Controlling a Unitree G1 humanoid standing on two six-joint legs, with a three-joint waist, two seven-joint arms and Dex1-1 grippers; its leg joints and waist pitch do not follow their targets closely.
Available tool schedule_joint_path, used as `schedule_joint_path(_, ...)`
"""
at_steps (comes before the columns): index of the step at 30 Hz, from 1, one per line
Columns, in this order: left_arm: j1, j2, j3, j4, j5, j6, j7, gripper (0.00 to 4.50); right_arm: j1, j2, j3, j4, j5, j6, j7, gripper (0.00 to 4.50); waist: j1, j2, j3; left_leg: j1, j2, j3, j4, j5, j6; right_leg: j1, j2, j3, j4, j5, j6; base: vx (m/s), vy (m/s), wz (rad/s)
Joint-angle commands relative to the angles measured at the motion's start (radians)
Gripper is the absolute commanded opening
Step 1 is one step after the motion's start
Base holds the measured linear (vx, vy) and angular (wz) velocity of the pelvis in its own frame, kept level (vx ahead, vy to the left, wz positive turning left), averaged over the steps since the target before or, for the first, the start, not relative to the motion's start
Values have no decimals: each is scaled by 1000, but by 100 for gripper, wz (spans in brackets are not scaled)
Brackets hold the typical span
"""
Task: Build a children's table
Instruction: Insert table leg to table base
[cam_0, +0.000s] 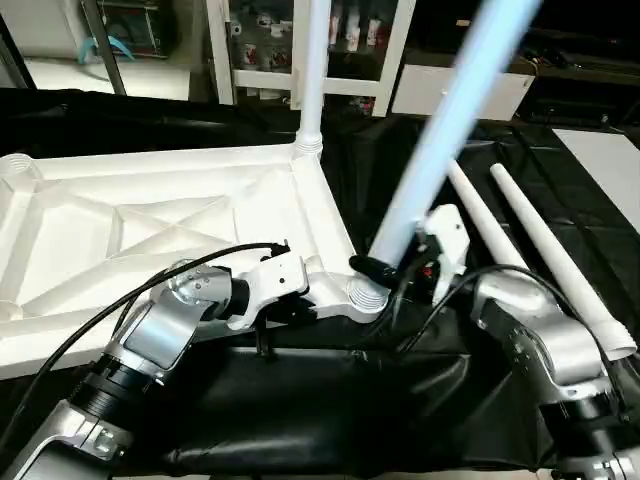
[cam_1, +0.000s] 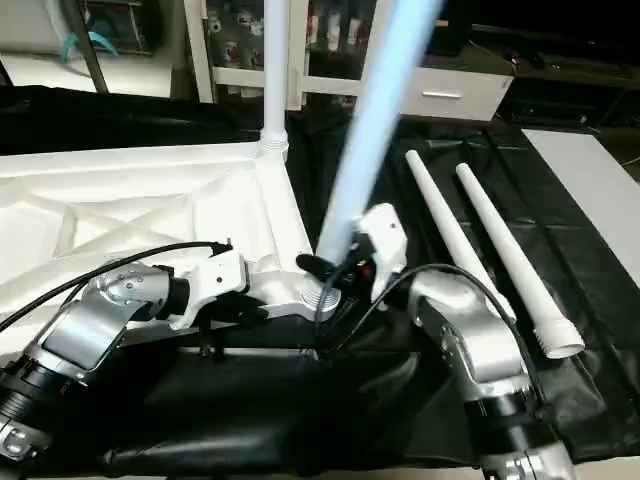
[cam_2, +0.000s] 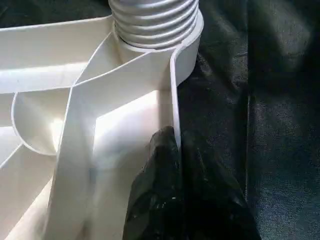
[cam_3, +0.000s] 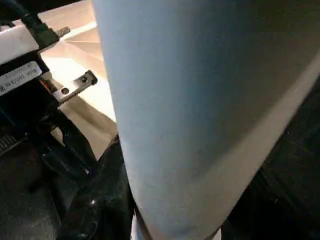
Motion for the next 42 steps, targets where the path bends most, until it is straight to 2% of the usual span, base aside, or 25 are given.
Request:
schedule_joint_path(1,9,-7,-44,22,8,-2,-5,0,46,-7,67,81,-21,80,17,185,-8,9,-40,31,64,-26,-80,-184,-10,15,-71,46,-79,-72,-202,0,0,0)
schedule_joint_path(2,10,-8,-42,21,8,0,-3,0,55,-9,65,90,-17,88,19,185,-8,5,-37,29,64,-26,-82,-197,-12,15,-71,46,-81,-93,-198,0,0,0)
schedule_joint_path(8,12,-7,-41,23,8,-1,-1,0,86,8,53,135,-37,67,-11,185,-8,6,-40,33,64,-27,-85,-211,-25,13,-70,46,-83,-90,-189,0,0,0)
schedule_joint_path(10,12,-7,-40,25,8,-3,-1,0,94,18,44,150,-47,46,-31,185,-9,10,-31,35,65,-28,-94,-264,-39,8,-71,46,-92,-148,-182,0,0,0)
schedule_joint_path(11,13,-6,-40,25,7,-3,-1,0,99,22,41,154,-52,34,-40,185,-10,7,-28,42,64,-29,-97,-326,-53,5,-75,48,-104,-237,-169,0,0,0)
schedule_joint_path(12,13,-6,-40,25,7,-3,-1,0,102,24,40,155,-53,30,-43,185,-9,3,-32,48,65,-32,-100,-346,-59,7,-77,49,-110,-284,-157,0,0,0)
schedule_joint_path(14,14,-7,-40,25,7,-3,0,0,107,30,35,152,-55,16,-53,185,-8,4,-34,48,67,-33,-101,-325,-57,9,-78,51,-110,-263,-154,0,0,0)
schedule_joint_path(16,13,-9,-40,27,6,-2,0,0,108,39,30,152,-57,5,-67,185,-10,8,-36,46,67,-32,-103,-300,-59,9,-71,48,-104,-190,-158,0,0,0)
schedule_joint_path(18,13,-9,-39,28,6,-1,1,0,107,45,26,153,-58,0,-77,185,-10,6,-35,44,66,-32,-103,-300,-58,10,-71,48,-102,-181,-163,0,0,0)
schedule_joint_path(20,11,-13,-35,35,7,10,10,0,88,76,2,182,-80,-30,-147,185,-10,7,-34,44,66,-31,-104,-307,-57,7,-72,49,-104,-195,-165,0,0,0)
schedule_joint_path(23,2,-34,-21,61,12,38,55,0,47,122,-46,255,-115,-78,-284,185,-23,2,-28,42,65,-41,-111,-388,-86,2,-78,48,-116,-359,-140,0,0,0)
schedule_joint_path(24,2,-35,-20,62,12,39,58,0,44,125,-49,260,-117,-81,-292,185,-26,4,-27,43,65,-42,-112,-403,-90,0,-79,48,-118,-381,-135,0,0,0)
schedule_joint_path(25,-13,-68,-2,77,26,83,126,0,3,148,-78,329,-138,-112,-390,185,-29,2,-25,47,65,-44,-112,-429,-92,-6,-79,49,-123,-418,-124,0,0,0)
schedule_joint_path(26,-14,-71,-1,78,27,86,131,0,0,150,-80,334,-140,-114,-397,185,-35,0,-26,50,67,-42,-112,-439,-96,-10,-80,50,-124,-425,-128,0,0,0)
schedule_joint_path(28,-36,-132,22,82,35,162,219,0,-71,183,-119,443,-161,-160,-528,184,-49,1,-26,43,63,-49,-113,-449,-110,-9,-80,46,-123,-445,-124,0,0,0)
schedule_joint_path(30,-48,-167,29,83,39,194,262,0,-110,204,-137,491,-162,-185,-580,184,-51,4,-32,42,65,-49,-112,-425,-110,-5,-78,45,-121,-385,-120,0,0,0)
schedule_joint_path(31,-56,-188,32,87,41,212,284,0,-134,216,-146,520,-163,-199,-608,184,-56,1,-35,34,64,-47,-113,-386,-104,1,-73,43,-114,-301,-129,0,0,0)
schedule_joint_path(32,-67,-213,35,98,44,227,313,0,-162,230,-157,558,-164,-218,-643,184,-59,-1,-36,30,63,-46,-113,-360,-99,4,-71,43,-109,-259,-135,0,0,0)
schedule_joint_path(33,-75,-228,38,108,48,232,335,0,-179,239,-163,583,-164,-230,-664,184,-60,1,-41,28,61,-40,-109,-300,-85,7,-71,42,-102,-177,-149,0,0,0)
schedule_joint_path(34,-93,-258,42,129,57,240,375,0,-214,256,-173,632,-161,-253,-705,184,-59,1,-41,29,60,-35,-104,-270,-67,7,-69,41,-104,-144,-158,0,0,0)
schedule_joint_path(36,-116,-291,51,152,66,243,422,0,-251,273,-181,681,-156,-274,-748,184,-58,-4,-43,29,59,-30,-98,-254,-48,7,-70,43,-106,-151,-163,0,0,0)
schedule_joint_path(38,-141,-319,52,173,80,247,464,0,-288,290,-193,733,-144,-296,-786,184,-53,-4,-48,28,57,-25,-91,-204,-29,8,-70,43,-100,-92,-167,0,0,0)
schedule_joint_path(40,-165,-342,55,188,82,255,489,0,-313,301,-194,773,-143,-317,-810,184,-50,-6,-54,23,54,-20,-80,-81,16,15,-66,40,-81,80,-196,0,0,0)
schedule_joint_path(41,-182,-356,56,198,86,259,503,0,-328,308,-193,800,-142,-327,-821,184,-50,-5,-54,21,54,-19,-77,-43,36,18,-65,38,-75,136,-208,0,0,0)
schedule_joint_path(42,-188,-360,55,202,87,261,510,0,-336,310,-193,816,-143,-334,-824,184,-49,-5,-54,22,53,-18,-76,-35,43,19,-64,37,-74,150,-213,0,0,0)
